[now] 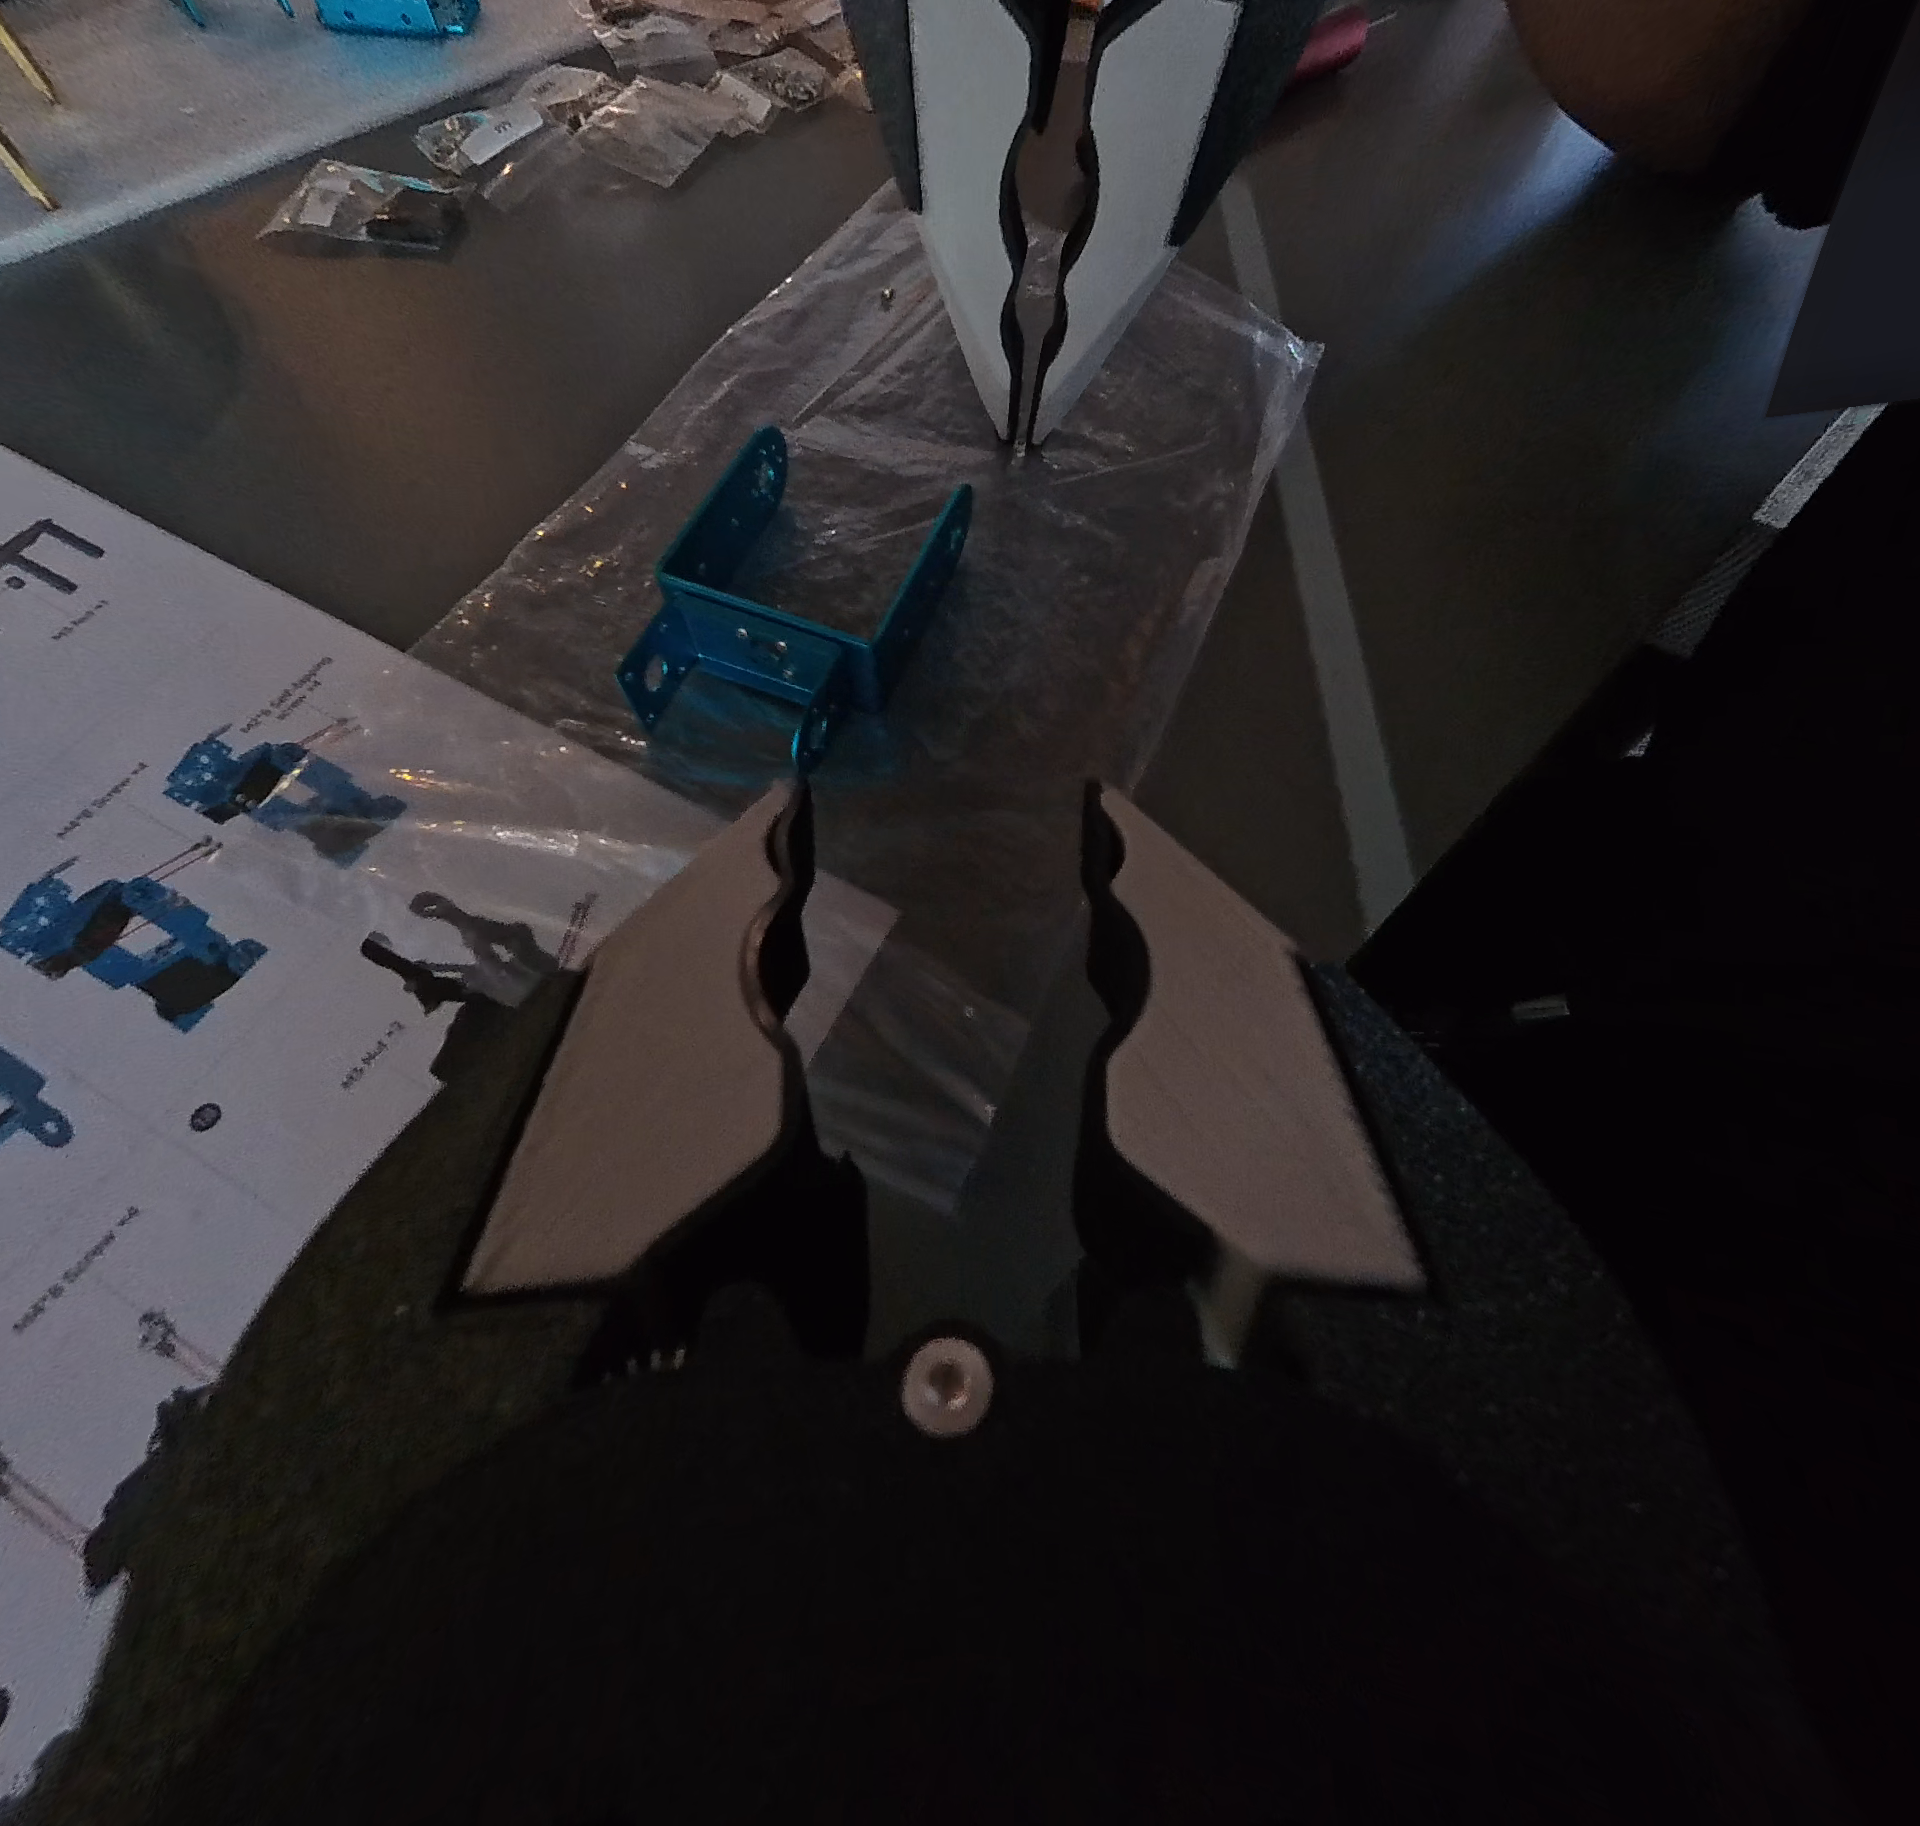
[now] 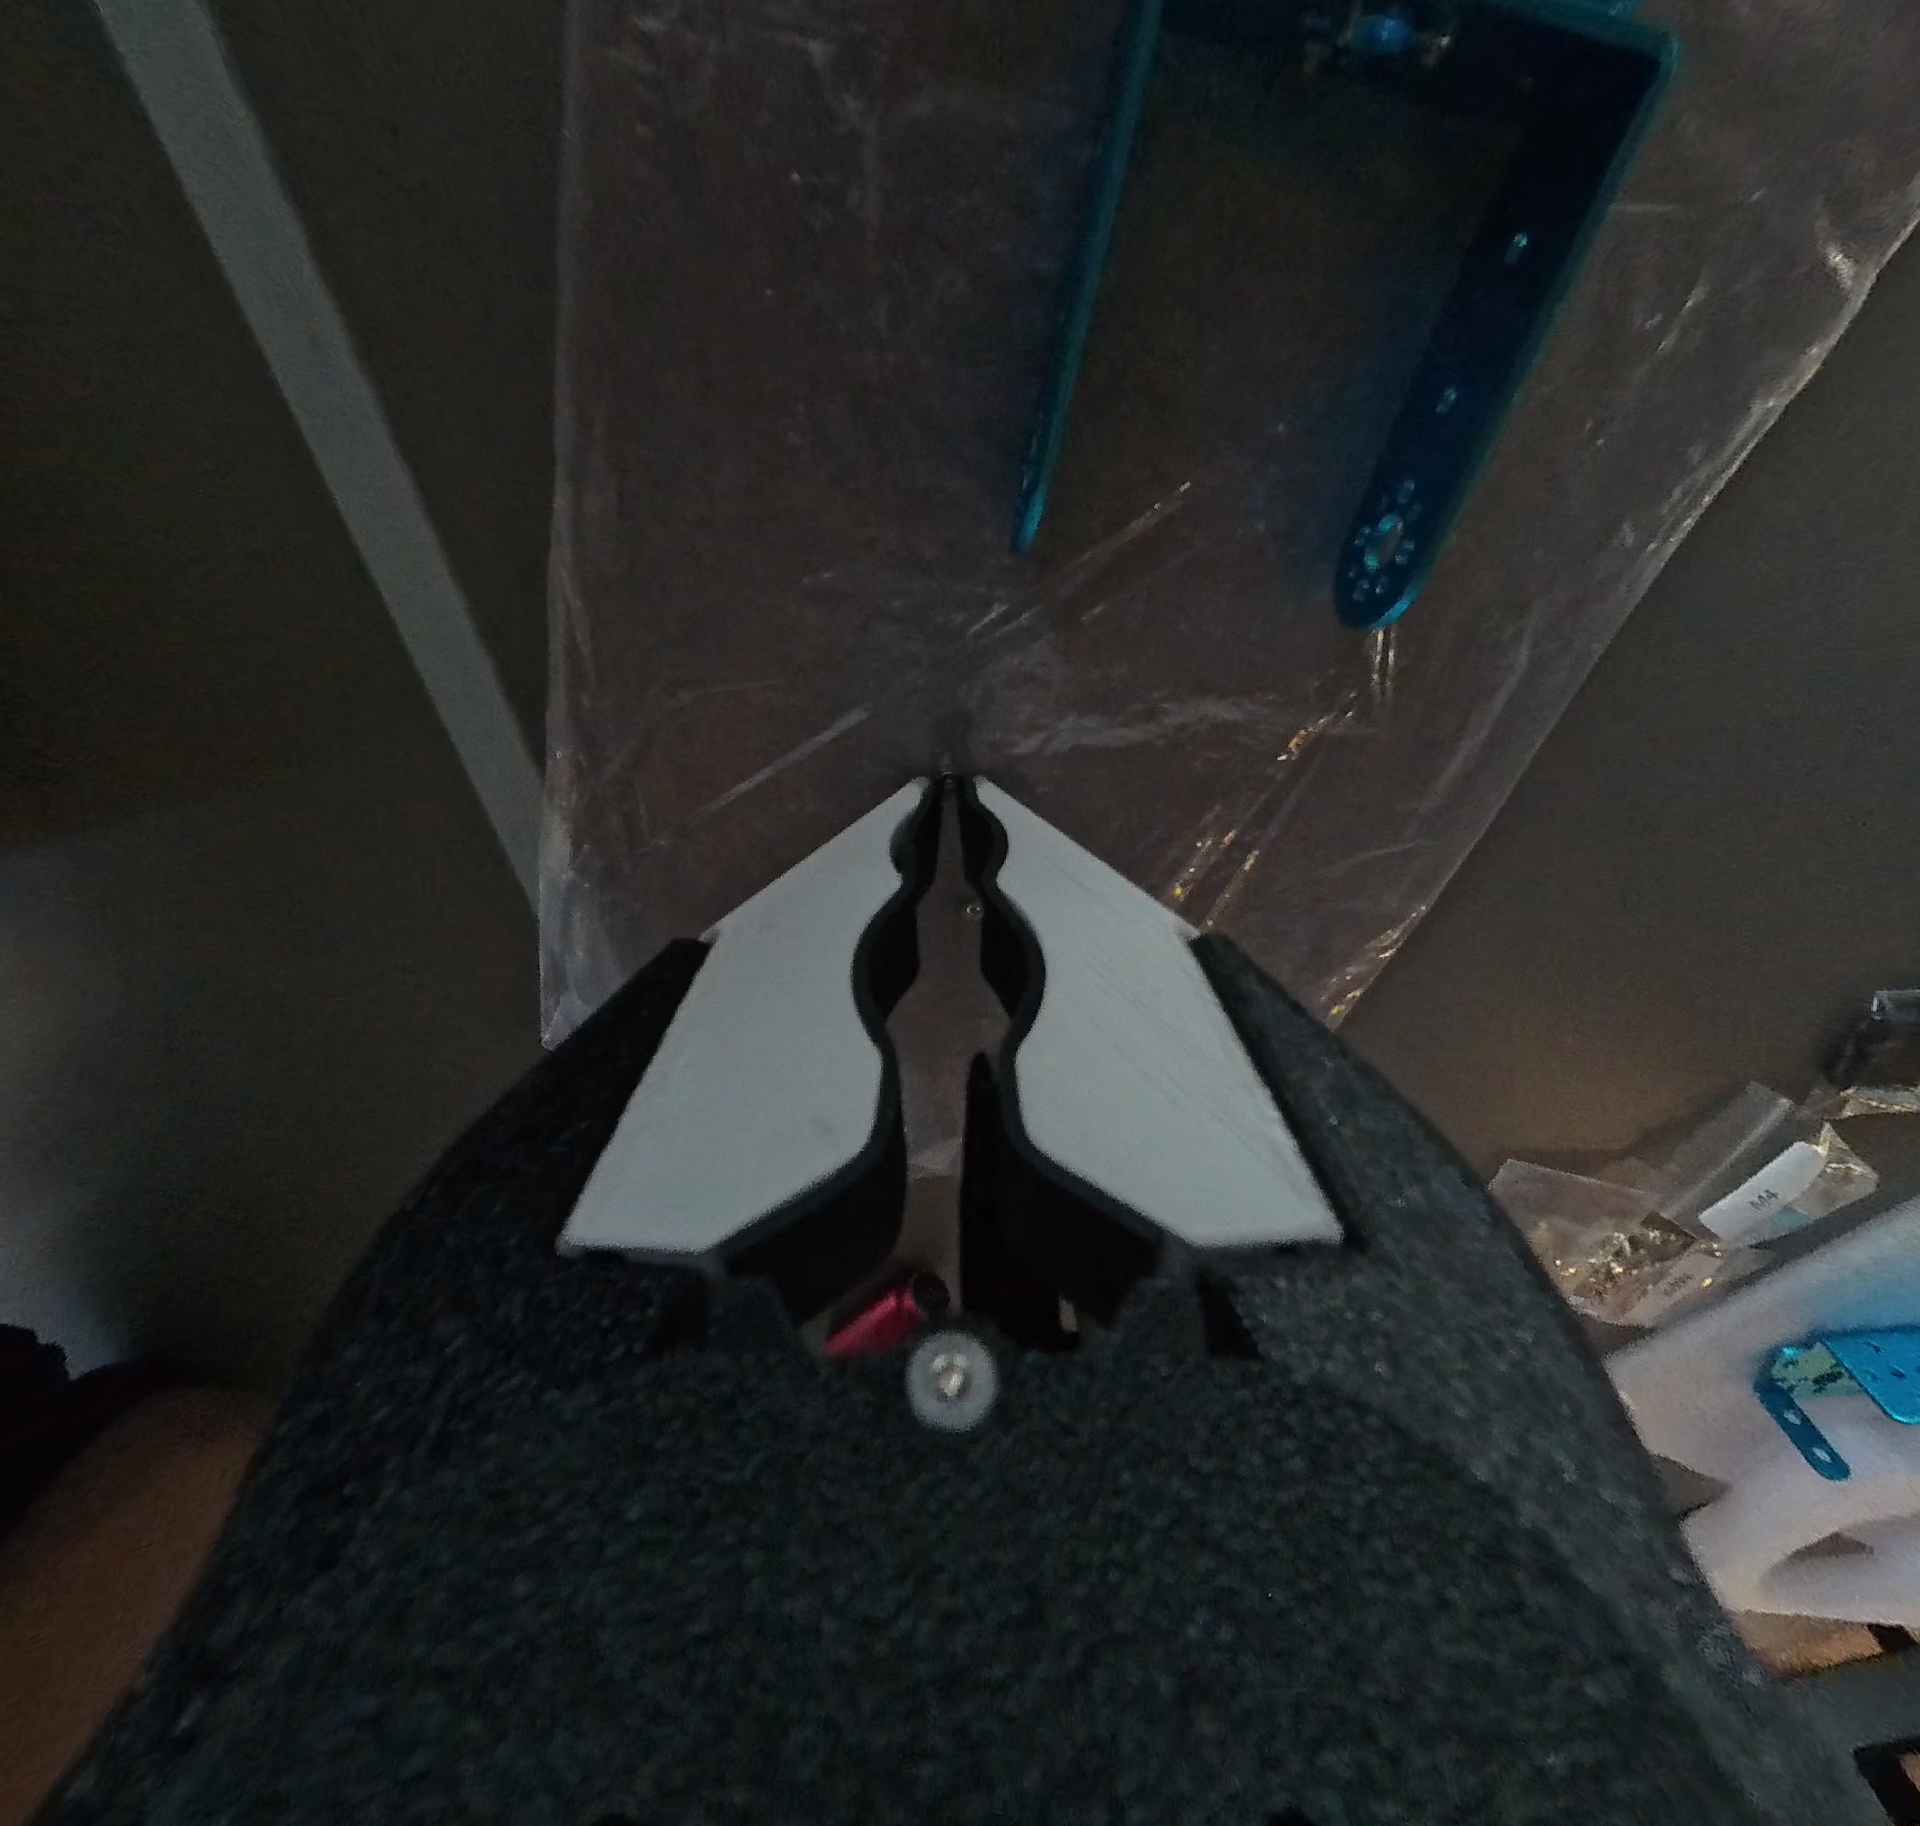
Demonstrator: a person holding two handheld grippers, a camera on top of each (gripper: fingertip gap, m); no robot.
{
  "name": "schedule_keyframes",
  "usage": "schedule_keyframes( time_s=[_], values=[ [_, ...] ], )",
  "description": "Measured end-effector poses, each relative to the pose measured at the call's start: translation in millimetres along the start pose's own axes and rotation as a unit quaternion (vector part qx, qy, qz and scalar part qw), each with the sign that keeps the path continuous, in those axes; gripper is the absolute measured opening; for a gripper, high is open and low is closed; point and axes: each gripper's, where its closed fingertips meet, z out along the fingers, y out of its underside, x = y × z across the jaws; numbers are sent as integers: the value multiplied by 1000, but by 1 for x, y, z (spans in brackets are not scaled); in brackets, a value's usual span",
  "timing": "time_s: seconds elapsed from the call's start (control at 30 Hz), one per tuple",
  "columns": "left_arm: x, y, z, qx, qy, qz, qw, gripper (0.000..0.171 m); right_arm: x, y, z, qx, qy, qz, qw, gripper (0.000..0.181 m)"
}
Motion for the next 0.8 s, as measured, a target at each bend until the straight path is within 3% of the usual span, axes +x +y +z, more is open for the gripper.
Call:
schedule_keyframes(
  time_s=[0.33,0.6,0.8],
  values=[
    [16,11,-15,26,2,-40,999,50,-1,-4,0,-40,38,-16,998,0],
    [30,29,-21,29,-10,-43,999,51,-2,-8,-11,42,33,-7,999,0],
    [33,29,-26,36,-18,-41,998,50,-2,-5,-6,31,33,3,999,2]
  ],
)
